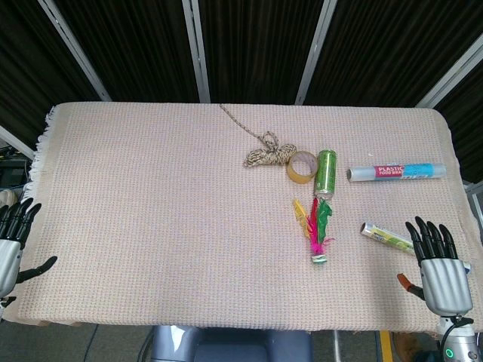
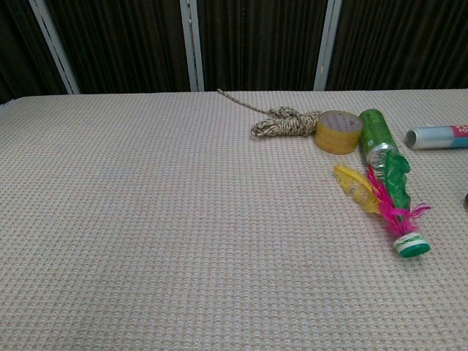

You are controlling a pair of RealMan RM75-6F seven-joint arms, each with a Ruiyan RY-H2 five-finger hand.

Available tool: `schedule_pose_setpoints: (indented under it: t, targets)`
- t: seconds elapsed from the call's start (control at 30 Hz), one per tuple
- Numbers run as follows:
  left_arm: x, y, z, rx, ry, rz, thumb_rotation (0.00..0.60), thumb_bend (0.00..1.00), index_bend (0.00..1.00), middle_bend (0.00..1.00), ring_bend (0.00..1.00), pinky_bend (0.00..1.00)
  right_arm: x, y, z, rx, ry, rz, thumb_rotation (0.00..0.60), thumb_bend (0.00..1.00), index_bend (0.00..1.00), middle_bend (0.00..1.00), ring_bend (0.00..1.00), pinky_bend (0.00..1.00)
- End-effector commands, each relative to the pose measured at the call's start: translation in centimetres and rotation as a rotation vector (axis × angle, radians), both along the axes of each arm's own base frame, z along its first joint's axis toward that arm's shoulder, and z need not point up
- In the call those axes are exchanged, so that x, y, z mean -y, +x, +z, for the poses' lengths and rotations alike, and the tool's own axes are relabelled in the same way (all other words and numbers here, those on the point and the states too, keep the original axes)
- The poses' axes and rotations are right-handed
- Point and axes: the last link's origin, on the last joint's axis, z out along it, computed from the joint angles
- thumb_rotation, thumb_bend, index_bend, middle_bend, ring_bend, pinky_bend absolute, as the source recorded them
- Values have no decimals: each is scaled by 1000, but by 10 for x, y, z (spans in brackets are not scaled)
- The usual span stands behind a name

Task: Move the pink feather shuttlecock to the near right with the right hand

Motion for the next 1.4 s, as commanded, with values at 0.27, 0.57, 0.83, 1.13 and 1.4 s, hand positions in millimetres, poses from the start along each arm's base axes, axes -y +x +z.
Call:
schedule_pose_setpoints:
  t: [0.27,0.57,0.83,1.13,1.4]
  targets:
    - [-4,-2,-4,-8,-19,16,600,147,0,0,0,0,4,5,-12,-2,74,37,600,45,39,0,0,0]
    - [-9,-6,-10,-40,-9,51,600,150,0,0,0,0,71,34,-36,-190,164,338,600,59,276,0,0,0]
    - [-12,-8,-19,-73,3,101,600,150,0,0,0,0,130,51,-60,-290,252,494,600,97,321,0,0,0]
    - [-16,-9,-25,-108,16,127,600,151,0,0,0,0,147,38,-95,-412,377,545,600,125,354,0,0,0]
    - [-15,-11,-24,-129,31,131,600,151,0,0,0,0,154,26,-115,-484,444,567,600,128,352,7,0,0]
